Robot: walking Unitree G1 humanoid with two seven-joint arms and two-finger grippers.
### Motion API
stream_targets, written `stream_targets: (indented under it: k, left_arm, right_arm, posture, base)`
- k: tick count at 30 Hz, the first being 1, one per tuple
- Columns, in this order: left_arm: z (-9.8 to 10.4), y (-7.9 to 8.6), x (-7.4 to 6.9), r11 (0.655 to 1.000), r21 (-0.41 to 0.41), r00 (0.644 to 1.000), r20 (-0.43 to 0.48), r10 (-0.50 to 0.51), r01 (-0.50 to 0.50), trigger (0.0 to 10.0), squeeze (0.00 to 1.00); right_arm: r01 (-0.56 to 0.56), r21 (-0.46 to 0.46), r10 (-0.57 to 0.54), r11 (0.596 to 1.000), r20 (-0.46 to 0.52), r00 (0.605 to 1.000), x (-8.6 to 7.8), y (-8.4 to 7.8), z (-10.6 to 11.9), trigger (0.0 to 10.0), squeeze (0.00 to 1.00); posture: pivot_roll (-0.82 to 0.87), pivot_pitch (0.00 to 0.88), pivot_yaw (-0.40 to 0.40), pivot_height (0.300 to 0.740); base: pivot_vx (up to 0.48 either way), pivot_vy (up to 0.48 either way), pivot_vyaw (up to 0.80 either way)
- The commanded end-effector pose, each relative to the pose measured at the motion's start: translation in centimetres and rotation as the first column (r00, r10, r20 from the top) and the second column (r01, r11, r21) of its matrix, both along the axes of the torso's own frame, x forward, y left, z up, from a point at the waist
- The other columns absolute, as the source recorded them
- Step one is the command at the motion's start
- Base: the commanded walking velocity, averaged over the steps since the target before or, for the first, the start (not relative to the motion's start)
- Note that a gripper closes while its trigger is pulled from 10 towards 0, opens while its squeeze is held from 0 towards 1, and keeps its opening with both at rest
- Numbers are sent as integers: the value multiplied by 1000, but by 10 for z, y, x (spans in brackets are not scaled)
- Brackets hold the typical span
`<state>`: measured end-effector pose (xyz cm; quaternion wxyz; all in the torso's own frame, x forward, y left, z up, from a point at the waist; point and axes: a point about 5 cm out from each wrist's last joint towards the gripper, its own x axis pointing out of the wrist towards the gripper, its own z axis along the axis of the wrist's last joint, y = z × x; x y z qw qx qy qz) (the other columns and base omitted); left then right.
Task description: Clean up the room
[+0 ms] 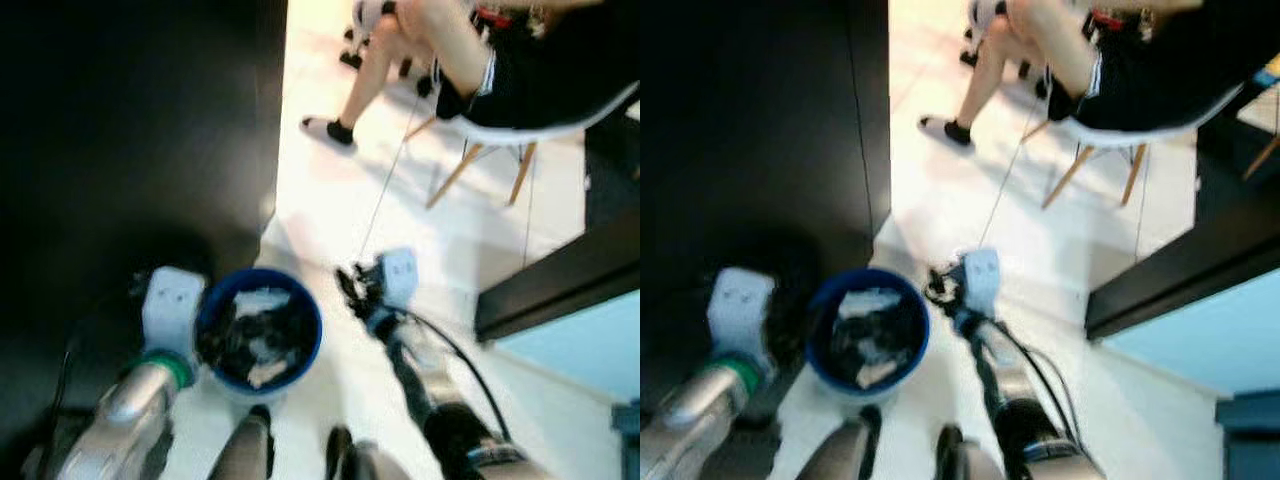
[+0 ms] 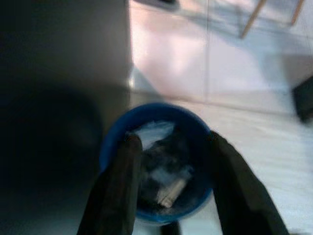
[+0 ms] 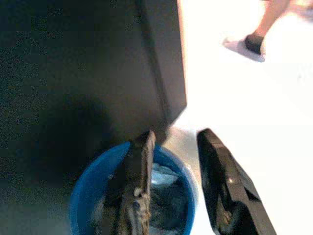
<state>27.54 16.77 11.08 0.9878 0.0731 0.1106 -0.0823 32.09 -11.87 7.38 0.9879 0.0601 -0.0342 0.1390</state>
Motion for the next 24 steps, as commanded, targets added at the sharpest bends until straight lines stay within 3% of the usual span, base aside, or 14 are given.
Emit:
stream_targets:
  k: [1, 2, 3, 4, 5, 9, 11, 14, 19, 24]
  left_arm:
    - [-26, -4, 0, 998, 62, 998, -67, -6, 10, 10000, 0]
    - [-26, -4, 0, 998, 62, 998, -67, -6, 10, 10000, 0]
    - [-33, -6, 4, 996, 85, 996, -84, -14, 21, 10000, 0]
    - [-33, -6, 4, 996, 85, 996, -84, -14, 21, 10000, 0]
    - [-38, -7, 8, 995, 93, 996, -93, -17, 26, 10000, 0]
    - [-47, -15, 16, 995, 71, 990, -129, -58, 67, 10000, 0]
    - [-47, -19, 18, 997, 21, 988, -133, -76, 79, 10000, 0]
    - [-49, -18, 20, 998, 9, 989, -137, -57, 58, 10000, 0]
    - [-51, -18, 25, 998, 61, 998, -68, -7, 11, 10000, 0]
    - [-49, -18, 32, 997, 65, 999, -12, 53, -52, 10000, 0]
  right_arm:
    - [141, -19, -141, 990, 7, 990, -16, -22, -10, 10000, 0]
    - [141, -19, -141, 990, 7, 990, -16, -22, -10, 10000, 0]
    - [254, -15, -254, 967, 11, 967, -25, -38, -14, 10000, 0]
    - [254, -15, -254, 967, 11, 967, -25, -38, -14, 10000, 0]
    - [349, -26, -349, 937, 9, 937, -34, -52, -18, 10000, 0]
    - [446, -68, -450, 892, -44, 892, -47, -71, -35, 10000, 0]
    - [433, -97, -438, 896, -46, 898, -48, -71, -38, 10000, 0]
    - [419, -84, -423, 904, -41, 905, -47, -70, -36, 10000, 0]
    - [379, -86, -383, 921, -27, 924, -40, -67, -25, 10000, 0]
    - [294, -102, -297, 950, -22, 954, -35, -53, -21, 10000, 0]
  posture:
    - [106, 148, 21, 740]
    - [106, 148, 21, 740]
    - [84, 128, 29, 740]
    - [84, 128, 29, 740]
    - [65, 112, 33, 740]
    - [49, 89, 44, 740]
    - [44, 80, 48, 740]
    - [44, 80, 48, 740]
    - [35, 50, 23, 740]
    - [40, 47, 5, 740]
  base:
    - [0, 0, 0]
    - [0, 0, 0]
    - [0, 0, 0]
    - [0, 0, 0]
    - [0, 0, 0]
    - [0, 0, 0]
    - [0, 0, 0]
    - [0, 0, 0]
    - [0, 0, 0]
    - [0, 0, 0]
